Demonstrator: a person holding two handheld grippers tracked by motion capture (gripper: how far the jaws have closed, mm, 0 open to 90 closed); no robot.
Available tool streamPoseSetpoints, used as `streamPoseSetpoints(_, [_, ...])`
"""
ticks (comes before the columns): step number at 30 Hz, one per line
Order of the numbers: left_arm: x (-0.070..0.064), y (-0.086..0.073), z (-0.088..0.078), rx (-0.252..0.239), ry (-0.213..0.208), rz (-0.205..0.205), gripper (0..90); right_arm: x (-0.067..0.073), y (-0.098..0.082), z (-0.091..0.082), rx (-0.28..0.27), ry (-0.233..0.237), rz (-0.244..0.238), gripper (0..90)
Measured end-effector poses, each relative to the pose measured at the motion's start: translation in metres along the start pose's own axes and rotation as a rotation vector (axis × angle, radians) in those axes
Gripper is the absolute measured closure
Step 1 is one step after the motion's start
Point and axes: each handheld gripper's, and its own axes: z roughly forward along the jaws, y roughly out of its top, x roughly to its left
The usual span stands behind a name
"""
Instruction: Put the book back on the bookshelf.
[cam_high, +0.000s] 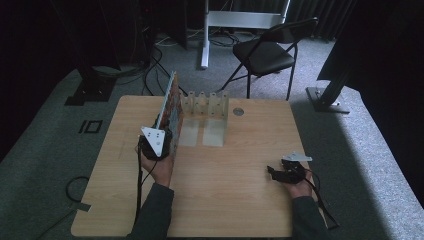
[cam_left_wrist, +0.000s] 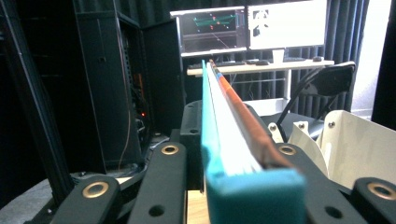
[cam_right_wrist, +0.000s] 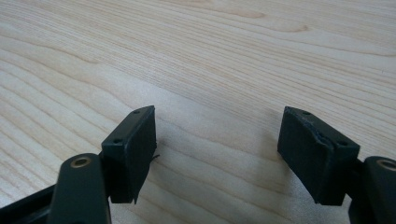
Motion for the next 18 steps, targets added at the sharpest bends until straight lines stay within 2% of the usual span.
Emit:
streamPoseSetpoints(5, [0.003, 0.002, -0.003, 0.000, -0.003, -0.002, 68.1, 0.000, 0.000, 0.000, 0.000, 0.000, 0.000, 27.7])
streamPoseSetpoints(7, [0.006, 0.002, -0.003, 0.014, -0.025, -0.014, 63.4, 0.000, 0.000, 0.000, 0.000, 0.000, 0.000, 27.7])
streamPoseSetpoints(11, [0.009, 0.002, -0.004, 0.042, -0.033, -0.010, 60.8, 0.000, 0.000, 0.000, 0.000, 0.000, 0.000, 27.7])
streamPoseSetpoints(14, [0.010, 0.001, -0.004, 0.048, -0.037, 0.004, 59.4, 0.000, 0.000, 0.000, 0.000, 0.000, -0.001, 27.8])
streamPoseSetpoints(18, [0.011, 0.001, -0.006, 0.052, -0.049, 0.001, 58.2, 0.000, 0.000, 0.000, 0.000, 0.000, -0.001, 27.8])
